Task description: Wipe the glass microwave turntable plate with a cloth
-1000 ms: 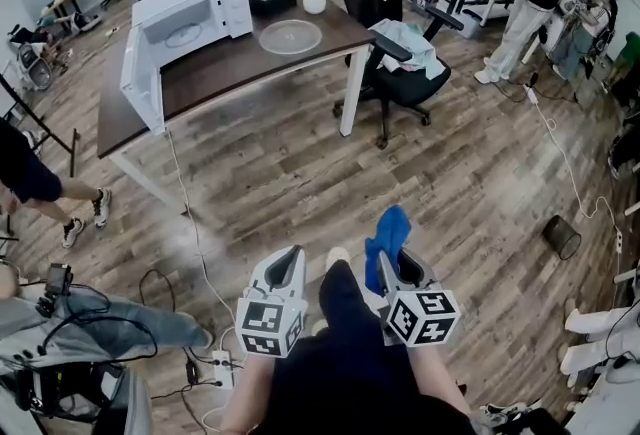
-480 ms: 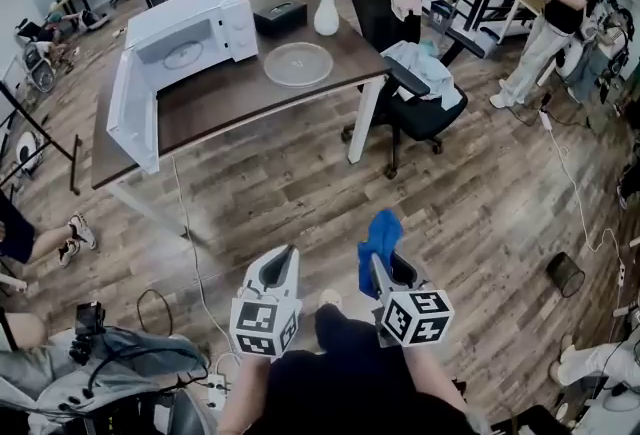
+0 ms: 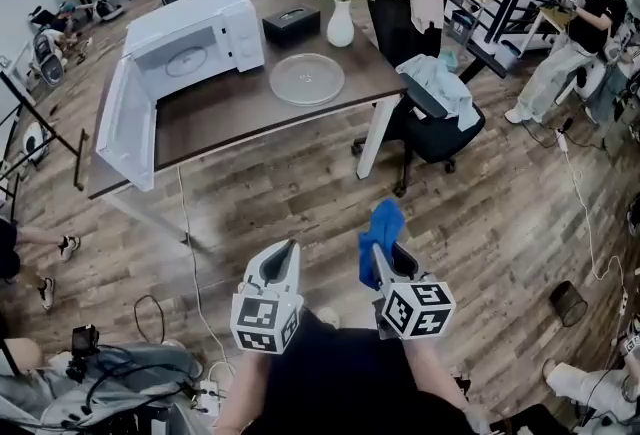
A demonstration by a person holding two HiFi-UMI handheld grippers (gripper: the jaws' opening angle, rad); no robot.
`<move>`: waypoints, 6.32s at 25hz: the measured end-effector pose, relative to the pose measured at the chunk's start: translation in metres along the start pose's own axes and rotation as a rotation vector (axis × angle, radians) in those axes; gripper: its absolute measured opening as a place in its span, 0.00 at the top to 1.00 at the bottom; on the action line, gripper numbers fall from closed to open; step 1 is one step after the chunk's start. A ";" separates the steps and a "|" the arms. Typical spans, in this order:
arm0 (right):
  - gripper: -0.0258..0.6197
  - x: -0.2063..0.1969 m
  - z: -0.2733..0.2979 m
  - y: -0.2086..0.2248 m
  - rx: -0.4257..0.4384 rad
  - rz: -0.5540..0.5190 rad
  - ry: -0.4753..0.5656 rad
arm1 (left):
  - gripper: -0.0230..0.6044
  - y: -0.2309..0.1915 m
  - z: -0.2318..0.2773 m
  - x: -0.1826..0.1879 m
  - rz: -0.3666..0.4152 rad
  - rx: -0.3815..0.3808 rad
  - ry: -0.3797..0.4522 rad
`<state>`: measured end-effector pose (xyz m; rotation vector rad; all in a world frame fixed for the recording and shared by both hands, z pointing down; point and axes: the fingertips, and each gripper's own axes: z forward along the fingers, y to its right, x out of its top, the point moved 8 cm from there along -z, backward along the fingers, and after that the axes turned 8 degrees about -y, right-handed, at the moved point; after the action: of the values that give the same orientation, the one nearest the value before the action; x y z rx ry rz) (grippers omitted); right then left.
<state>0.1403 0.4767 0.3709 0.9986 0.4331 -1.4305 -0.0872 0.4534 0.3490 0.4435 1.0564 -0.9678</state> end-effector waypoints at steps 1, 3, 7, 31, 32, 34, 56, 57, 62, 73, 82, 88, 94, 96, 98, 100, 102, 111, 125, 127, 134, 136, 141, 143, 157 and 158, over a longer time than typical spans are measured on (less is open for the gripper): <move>0.82 0.002 0.004 0.002 0.000 0.002 -0.002 | 0.95 -0.001 0.003 0.001 -0.003 0.001 -0.004; 0.82 0.005 0.010 0.008 -0.003 0.003 -0.012 | 0.95 -0.003 0.010 0.003 -0.006 0.000 -0.015; 0.82 0.006 0.024 0.016 -0.015 0.017 -0.038 | 0.95 -0.013 0.027 0.006 -0.011 0.004 -0.039; 0.82 0.180 0.278 0.028 -0.065 0.042 -0.059 | 0.95 -0.210 0.242 0.128 -0.009 -0.072 -0.065; 0.82 0.187 0.289 0.027 -0.065 0.044 -0.057 | 0.95 -0.219 0.251 0.132 -0.004 -0.074 -0.066; 0.82 0.198 0.308 0.028 -0.071 0.048 -0.054 | 0.95 -0.234 0.268 0.141 0.000 -0.083 -0.066; 0.82 0.287 0.412 0.068 -0.122 -0.012 -0.105 | 0.95 -0.294 0.365 0.167 -0.099 -0.055 -0.117; 0.82 0.291 0.417 0.072 -0.111 -0.026 -0.111 | 0.95 -0.295 0.370 0.167 -0.104 -0.047 -0.121; 0.82 0.308 0.444 0.087 -0.040 -0.075 -0.149 | 0.95 -0.302 0.395 0.163 -0.160 0.034 -0.168; 0.82 0.335 0.504 0.109 0.177 -0.182 -0.272 | 0.95 -0.309 0.429 0.142 -0.421 0.234 -0.274; 0.82 0.345 0.535 0.114 0.270 -0.199 -0.327 | 0.75 -0.327 0.452 0.127 -0.602 0.300 -0.365; 0.82 0.345 0.539 0.112 0.241 -0.165 -0.333 | 0.72 -0.338 0.463 0.120 -0.677 0.267 -0.475; 0.82 0.344 0.544 0.102 0.224 -0.183 -0.337 | 0.86 -0.337 0.466 0.120 -0.699 0.214 -0.493; 0.82 0.346 0.549 0.094 0.236 -0.228 -0.346 | 0.87 -0.337 0.467 0.119 -0.695 0.208 -0.500; 0.82 0.347 0.557 0.080 0.268 -0.289 -0.369 | 0.87 -0.338 0.466 0.118 -0.713 0.198 -0.493; 0.82 0.346 0.570 0.062 0.305 -0.343 -0.391 | 0.88 -0.338 0.465 0.116 -0.737 0.189 -0.480; 0.81 0.342 0.584 0.043 0.334 -0.388 -0.411 | 0.88 -0.338 0.463 0.115 -0.747 0.188 -0.468; 0.82 0.301 0.626 -0.018 0.427 -0.504 -0.579 | 0.89 -0.337 0.462 0.114 -0.727 0.196 -0.443; 0.83 0.298 0.649 -0.007 0.392 -0.594 -0.594 | 0.89 -0.336 0.462 0.113 -0.712 0.223 -0.443; 0.83 0.299 0.651 -0.004 0.386 -0.583 -0.590 | 0.89 -0.335 0.462 0.113 -0.710 0.227 -0.442; 0.83 0.311 0.658 0.017 0.329 -0.605 -0.556 | 0.90 -0.337 0.462 0.112 -0.754 0.211 -0.437; 0.83 0.314 0.660 0.023 0.316 -0.598 -0.549 | 0.90 -0.337 0.462 0.112 -0.750 0.214 -0.437; 0.83 0.323 0.660 0.044 0.267 -0.543 -0.524 | 0.90 -0.336 0.462 0.112 -0.741 0.218 -0.439; 0.83 0.327 0.660 0.053 0.248 -0.513 -0.511 | 0.90 -0.336 0.462 0.113 -0.735 0.223 -0.439; 0.83 0.348 0.647 0.115 0.058 -0.474 -0.413 | 0.90 -0.333 0.463 0.113 -0.706 0.240 -0.439; 0.83 0.349 0.648 0.117 0.054 -0.480 -0.412 | 0.90 -0.333 0.463 0.113 -0.706 0.239 -0.439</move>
<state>0.1052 -0.2574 0.4930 0.6345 0.3404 -2.0373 -0.1055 -0.1068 0.5042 0.0237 0.6933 -1.7395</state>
